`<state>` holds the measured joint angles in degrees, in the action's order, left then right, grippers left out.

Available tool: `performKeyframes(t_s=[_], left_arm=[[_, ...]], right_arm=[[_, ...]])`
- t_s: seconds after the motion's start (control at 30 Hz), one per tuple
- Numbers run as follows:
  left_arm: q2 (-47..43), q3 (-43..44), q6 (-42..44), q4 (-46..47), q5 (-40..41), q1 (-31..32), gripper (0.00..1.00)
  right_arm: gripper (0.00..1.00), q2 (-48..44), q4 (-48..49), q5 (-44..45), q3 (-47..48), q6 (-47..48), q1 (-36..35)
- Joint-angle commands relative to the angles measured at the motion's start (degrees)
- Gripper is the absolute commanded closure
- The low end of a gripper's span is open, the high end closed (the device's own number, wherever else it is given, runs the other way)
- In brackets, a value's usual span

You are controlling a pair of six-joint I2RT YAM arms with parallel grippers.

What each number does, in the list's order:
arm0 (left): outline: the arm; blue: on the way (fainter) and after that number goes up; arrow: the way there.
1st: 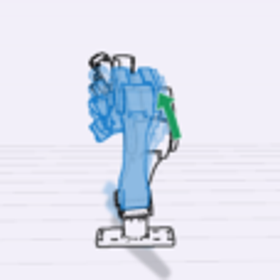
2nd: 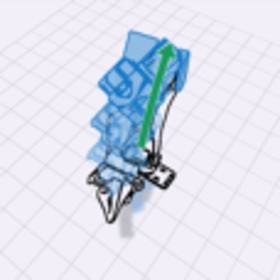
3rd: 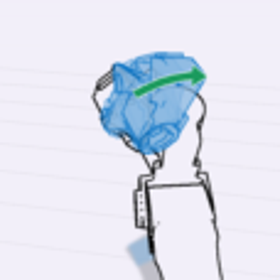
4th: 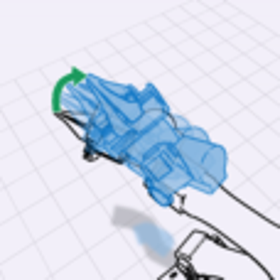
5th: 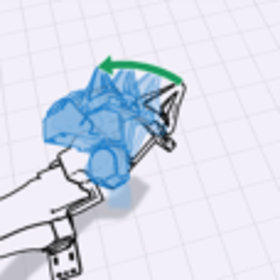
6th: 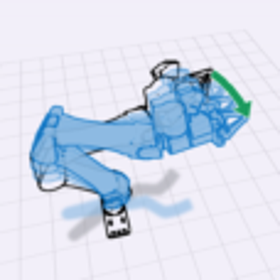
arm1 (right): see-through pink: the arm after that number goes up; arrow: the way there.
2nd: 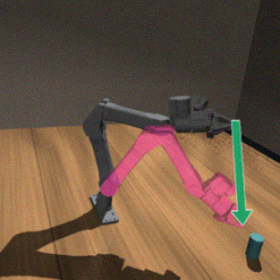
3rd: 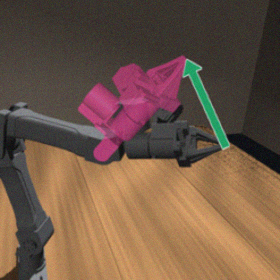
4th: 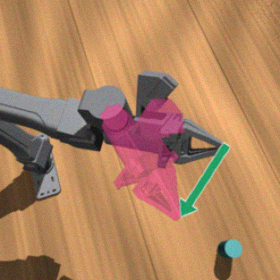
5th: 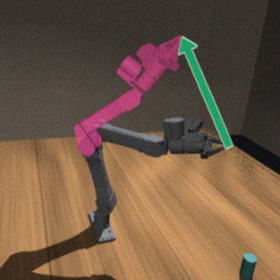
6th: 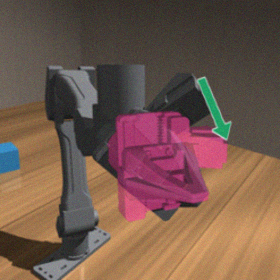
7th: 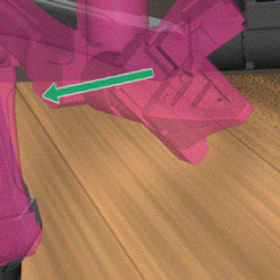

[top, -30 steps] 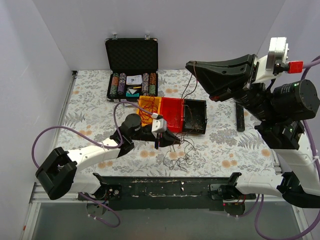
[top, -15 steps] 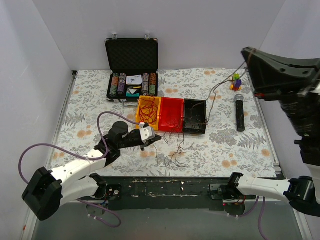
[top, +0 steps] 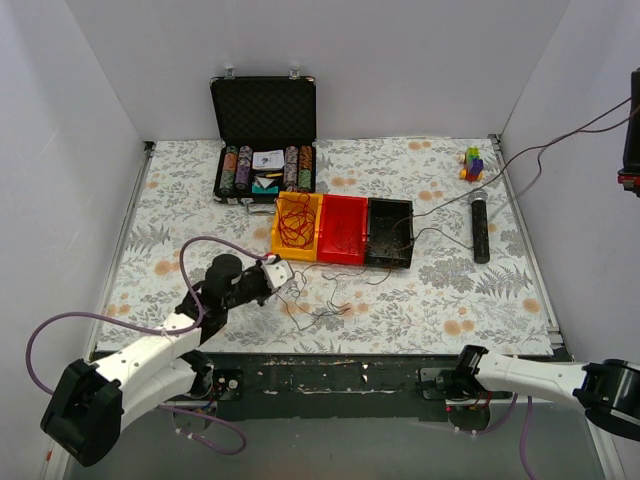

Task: Untangle the cables

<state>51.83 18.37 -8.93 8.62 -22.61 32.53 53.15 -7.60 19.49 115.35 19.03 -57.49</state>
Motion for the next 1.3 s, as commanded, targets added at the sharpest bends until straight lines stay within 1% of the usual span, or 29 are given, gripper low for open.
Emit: performKeyframes(t_s=[0.0,0.17,0.23,0.3,0.4,0.53,0.6,0.67,0.77,0.87,0.93,1.0,1.07,1.1,1.13,1.17,1.2,1.23,1.27], left_arm=[[-2.4,-1.1,3.1,-3.4,3.1,-2.5,1.00],[-4.5,-3.6,8.7,-6.7,6.2,-4.4,1.00],[-5.8,-5.0,12.3,-7.9,7.1,-6.0,1.00],[-7.6,-6.6,14.8,-10.1,7.0,-7.6,1.00],[-9.6,-8.5,18.0,-10.8,7.8,-9.3,1.00],[-11.3,-8.8,19.7,-13.8,6.8,-10.8,1.00],[-11.8,-9.2,20.3,-14.3,7.4,-11.0,1.00],[-12.0,-9.5,20.7,-14.6,7.9,-11.4,1.00],[-13.2,-7.6,20.0,-17.8,5.7,-11.4,1.00],[-13.9,-5.0,19.3,-19.6,2.4,-11.4,1.00],[-14.0,-3.0,19.0,-20.0,0.8,-11.4,1.00],[-12.8,-4.6,20.0,-17.5,4.5,-11.4,1.00],[-11.8,-5.6,24.1,-19.3,6.0,-11.7,1.00],[-11.8,-5.0,24.5,-21.3,5.3,-11.9,1.00],[-12.1,-3.8,23.5,-23.2,3.6,-11.9,0.93],[-12.6,-2.0,22.0,-24.6,1.2,-11.9,0.71],[-13.2,-0.2,20.0,-25.3,-1.1,-11.9,0.37],[-13.7,1.6,18.5,-25.8,-4.4,-11.9,0.22],[-14.0,3.2,18.0,-26.5,-7.0,-11.9,0.21]], right_arm=[[0.99,-1.7,2.9,6.0,2.2,6.1,-0.2],[0.99,-2.9,6.0,11.2,2.2,10.5,-0.2],[0.99,-3.3,7.1,13.2,2.2,12.0,-0.3],[0.99,-4.4,10.0,13.8,1.8,13.0,-0.2],[0.99,-4.5,10.2,14.8,3.0,14.9,-0.2],[0.99,-4.4,10.0,16.3,3.7,17.0,-0.3],[0.99,-4.4,11.0,17.2,3.6,18.6,-0.4],[0.99,-4.9,11.5,16.7,2.8,18.2,-0.7],[0.99,-4.1,10.8,17.2,2.4,18.7,-1.2],[0.99,-3.5,12.0,16.8,-1.6,18.1,-2.3],[0.99,-2.9,15.3,18.0,-5.1,19.5,-3.5],[0.99,-2.3,19.9,19.1,-6.7,21.7,-3.7],[0.99,-0.9,18.5,17.4,-3.7,20.9,-4.2],[0.99,0.2,17.0,16.8,-1.8,20.1,-4.9],[0.99,1.2,15.4,16.7,-0.4,19.5,-5.3],[0.99,2.0,14.1,16.7,0.2,18.5,-5.4],[0.99,2.5,13.1,16.6,-0.1,17.7,-5.7],[0.99,2.4,12.8,16.5,-1.4,16.8,-5.9],[0.99,2.1,13.0,16.1,-2.9,15.7,-5.9]])
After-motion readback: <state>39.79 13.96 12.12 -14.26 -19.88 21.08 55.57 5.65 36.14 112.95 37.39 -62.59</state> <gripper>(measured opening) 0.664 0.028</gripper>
